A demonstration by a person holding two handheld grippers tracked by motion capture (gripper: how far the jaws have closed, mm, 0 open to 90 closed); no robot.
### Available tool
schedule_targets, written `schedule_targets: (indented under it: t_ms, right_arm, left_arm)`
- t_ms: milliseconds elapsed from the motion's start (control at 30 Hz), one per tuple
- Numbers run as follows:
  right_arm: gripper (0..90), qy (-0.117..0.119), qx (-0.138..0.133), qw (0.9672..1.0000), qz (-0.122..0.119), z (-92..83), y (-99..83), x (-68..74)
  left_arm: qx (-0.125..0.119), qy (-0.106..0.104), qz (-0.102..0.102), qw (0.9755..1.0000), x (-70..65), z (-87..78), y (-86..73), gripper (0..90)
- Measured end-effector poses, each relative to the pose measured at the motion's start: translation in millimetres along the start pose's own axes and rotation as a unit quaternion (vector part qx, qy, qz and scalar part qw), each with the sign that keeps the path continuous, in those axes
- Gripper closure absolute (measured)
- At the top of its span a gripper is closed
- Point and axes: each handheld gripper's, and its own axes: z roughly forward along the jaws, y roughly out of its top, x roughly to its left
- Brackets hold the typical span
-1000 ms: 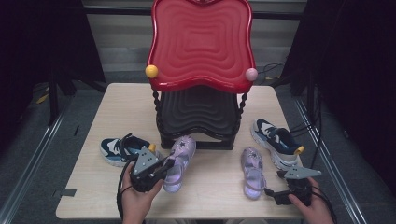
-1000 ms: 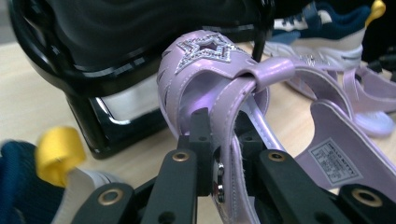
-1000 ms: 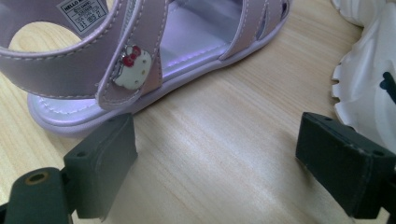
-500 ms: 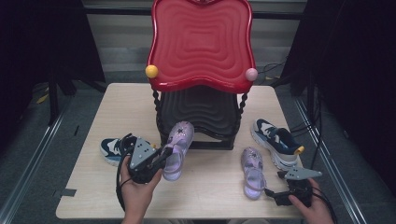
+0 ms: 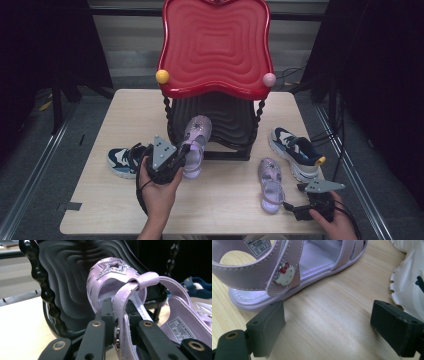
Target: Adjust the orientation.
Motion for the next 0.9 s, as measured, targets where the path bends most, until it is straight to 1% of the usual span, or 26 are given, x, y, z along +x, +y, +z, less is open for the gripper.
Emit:
schedule_targets:
  t_ms: [33, 67, 133, 200, 267, 333, 400, 433, 533, 567, 700, 733, 767, 833, 900]
  right_arm:
    - [11.6, 0.000, 0.000, 1.0000, 0.000, 0.0, 0.0, 0.0]
    - [11.6, 0.000, 0.001, 1.0000, 0.001, -0.3, -0.1, 0.4]
    - [11.6, 0.000, 0.001, 1.0000, 0.002, -0.4, -0.2, 0.5]
    - [11.6, 0.000, 0.001, 1.0000, 0.002, -0.4, -0.2, 0.5]
    - [11.6, 0.000, 0.001, 1.0000, 0.002, -0.4, -0.2, 0.5]
    - [11.6, 0.000, 0.001, 1.0000, 0.002, -0.4, -0.2, 0.5]
    - [11.6, 0.000, 0.001, 1.0000, 0.002, -0.4, -0.2, 0.6]
    - [11.6, 0.000, 0.001, 1.0000, 0.002, -0.4, -0.3, 0.6]
    - [11.6, 0.000, 0.001, 1.0000, 0.001, -0.4, -0.3, 0.6]
    - [11.6, 0.000, 0.001, 1.0000, 0.001, -0.4, -0.3, 0.6]
    - [11.6, 0.000, 0.001, 1.0000, 0.002, -0.4, -0.3, 0.6]
    - [11.6, 0.000, 0.001, 1.0000, 0.001, -0.4, -0.3, 0.6]
    - [11.6, 0.000, 0.001, 1.0000, 0.002, -0.4, -0.3, 0.6]
    - [11.6, 0.000, 0.001, 1.0000, 0.002, -0.4, -0.3, 0.7]
    - [11.6, 0.000, 0.001, 1.0000, 0.001, -0.4, -0.3, 0.7]
  left_arm:
    - [0.000, 0.000, 0.000, 1.0000, 0.0, 0.0, 0.0, 81.6]
    - [-0.002, 0.002, -0.008, 1.0000, -0.6, 5.0, 0.7, 81.6]
    - [-0.002, 0.010, -0.007, 0.9999, 1.0, 9.3, 1.6, 81.5]
    - [-0.007, 0.018, -0.014, 0.9997, 1.7, 13.5, 1.9, 81.6]
    - [-0.011, 0.026, -0.015, 0.9995, 2.6, 17.3, 3.0, 81.6]
    - [-0.009, 0.035, -0.015, 0.9992, 2.9, 21.3, 4.5, 81.6]
    - [-0.011, 0.037, -0.015, 0.9991, 3.3, 23.2, 5.2, 81.6]
    - [-0.013, 0.041, -0.017, 0.9989, 2.8, 25.0, 5.9, 81.6]
    - [-0.015, 0.050, -0.015, 0.9985, 3.5, 31.5, 9.1, 81.5]
    - [-0.017, 0.052, -0.021, 0.9983, 3.4, 33.6, 9.7, 81.5]
    - [-0.023, 0.061, -0.027, 0.9975, 5.0, 40.6, 12.1, 81.6]
    - [-0.022, 0.062, -0.023, 0.9975, 5.3, 42.6, 12.8, 81.6]
    - [-0.022, 0.062, -0.023, 0.9975, 5.3, 42.6, 12.8, 81.5]
    - [-0.027, 0.067, -0.025, 0.9970, 6.1, 49.1, 14.7, 81.5]
    - [-0.028, 0.072, -0.023, 0.9968, 6.4, 53.4, 16.5, 81.5]
